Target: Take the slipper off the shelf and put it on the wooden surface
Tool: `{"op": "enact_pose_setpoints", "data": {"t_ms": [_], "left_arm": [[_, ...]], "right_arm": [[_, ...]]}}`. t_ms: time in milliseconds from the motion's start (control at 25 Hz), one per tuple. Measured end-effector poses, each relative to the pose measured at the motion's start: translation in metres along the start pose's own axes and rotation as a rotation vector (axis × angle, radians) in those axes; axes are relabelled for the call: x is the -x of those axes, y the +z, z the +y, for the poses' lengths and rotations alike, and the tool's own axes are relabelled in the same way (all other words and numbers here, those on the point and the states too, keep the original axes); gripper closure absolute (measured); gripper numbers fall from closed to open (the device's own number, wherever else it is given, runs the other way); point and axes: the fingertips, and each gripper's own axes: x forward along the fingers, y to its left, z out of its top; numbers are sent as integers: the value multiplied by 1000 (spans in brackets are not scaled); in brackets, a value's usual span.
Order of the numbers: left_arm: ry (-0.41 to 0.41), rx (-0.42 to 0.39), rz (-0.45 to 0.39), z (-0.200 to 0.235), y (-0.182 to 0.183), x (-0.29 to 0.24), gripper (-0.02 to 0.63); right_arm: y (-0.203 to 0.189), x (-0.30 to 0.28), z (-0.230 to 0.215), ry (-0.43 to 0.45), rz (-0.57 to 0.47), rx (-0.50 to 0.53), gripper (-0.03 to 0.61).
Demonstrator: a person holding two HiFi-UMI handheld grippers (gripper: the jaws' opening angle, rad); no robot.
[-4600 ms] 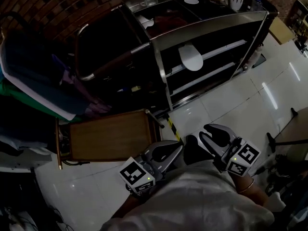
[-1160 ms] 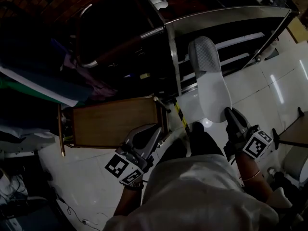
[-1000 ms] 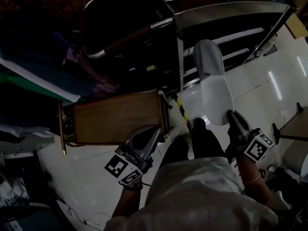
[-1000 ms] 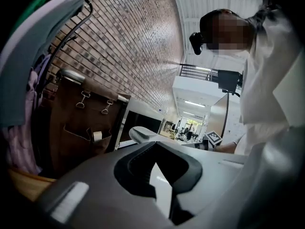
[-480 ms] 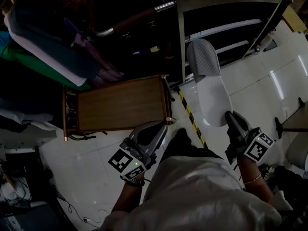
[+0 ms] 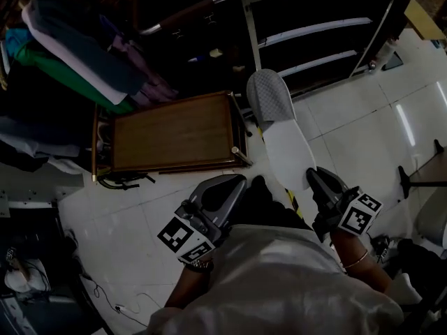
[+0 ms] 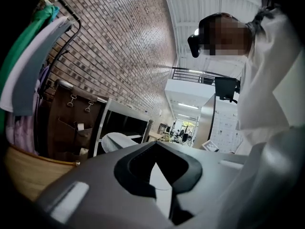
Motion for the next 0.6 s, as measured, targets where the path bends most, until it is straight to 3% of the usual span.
{"op": "enact_pose_setpoints", "data": {"t_ms": [280, 480, 600], "left_arm": [[124, -14, -60, 40, 6, 64, 617], [112, 20, -73, 79, 10, 94, 617], [86, -3, -70, 107, 29, 122, 617]], "right_arm": [[-33, -35, 34, 69, 60, -19, 546], [-38, -72, 48, 21, 33, -11, 546], [-50, -116, 63, 10, -1, -46, 546]]}}
